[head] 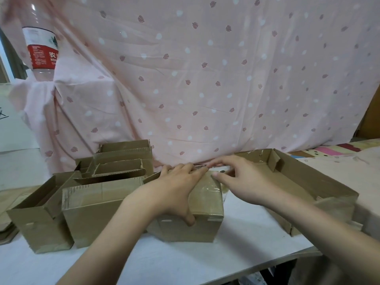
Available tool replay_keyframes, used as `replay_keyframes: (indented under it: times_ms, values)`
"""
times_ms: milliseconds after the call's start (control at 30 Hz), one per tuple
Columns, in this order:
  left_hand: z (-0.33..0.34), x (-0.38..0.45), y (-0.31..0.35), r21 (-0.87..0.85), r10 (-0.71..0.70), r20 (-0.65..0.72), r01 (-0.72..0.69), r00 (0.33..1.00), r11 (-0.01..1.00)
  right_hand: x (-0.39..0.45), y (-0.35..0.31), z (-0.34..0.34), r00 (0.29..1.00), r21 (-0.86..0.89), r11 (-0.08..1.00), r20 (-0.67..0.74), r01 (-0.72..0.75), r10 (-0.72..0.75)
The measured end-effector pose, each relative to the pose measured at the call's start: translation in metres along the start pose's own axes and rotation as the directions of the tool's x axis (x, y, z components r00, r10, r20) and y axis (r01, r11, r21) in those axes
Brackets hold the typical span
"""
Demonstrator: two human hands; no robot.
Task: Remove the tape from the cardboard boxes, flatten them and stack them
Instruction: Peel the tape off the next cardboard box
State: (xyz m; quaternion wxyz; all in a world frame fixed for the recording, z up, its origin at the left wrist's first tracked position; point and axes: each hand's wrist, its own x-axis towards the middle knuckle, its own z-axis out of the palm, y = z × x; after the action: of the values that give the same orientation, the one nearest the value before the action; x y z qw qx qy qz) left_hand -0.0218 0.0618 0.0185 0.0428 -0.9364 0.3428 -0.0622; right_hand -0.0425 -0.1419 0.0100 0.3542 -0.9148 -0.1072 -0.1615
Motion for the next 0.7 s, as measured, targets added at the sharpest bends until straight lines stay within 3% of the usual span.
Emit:
replay_keyframes:
  times_ms: [167,267,400,567,700]
  values:
    - [-0.011,0.005,-0.012,-0.069,0.074,0.099,-0.067,0.992,0.995,-0.002,0.001,-0.006,0.999,-0.074,0.996,0.025,0.044,-0.042]
    - [-0.007,0.009,-0.011,-0.101,0.085,0.089,-0.076,0.992,0.992,0.0,0.005,-0.007,0.996,-0.175,0.981,-0.028,0.08,-0.086]
    - [0.01,0.013,-0.003,-0.166,0.051,0.045,-0.043,0.998,0.985,0.005,0.005,-0.013,0.997,-0.245,0.967,0.007,0.074,-0.074]
    - [0.022,0.022,-0.006,-0.087,0.063,-0.081,-0.07,0.995,0.994,0.022,0.001,-0.028,0.982,-0.205,0.979,0.185,-0.001,0.04]
    - [0.008,0.024,-0.004,-0.089,0.088,-0.073,-0.095,0.993,0.992,0.033,-0.001,-0.037,0.918,-0.194,0.98,0.378,-0.048,0.119]
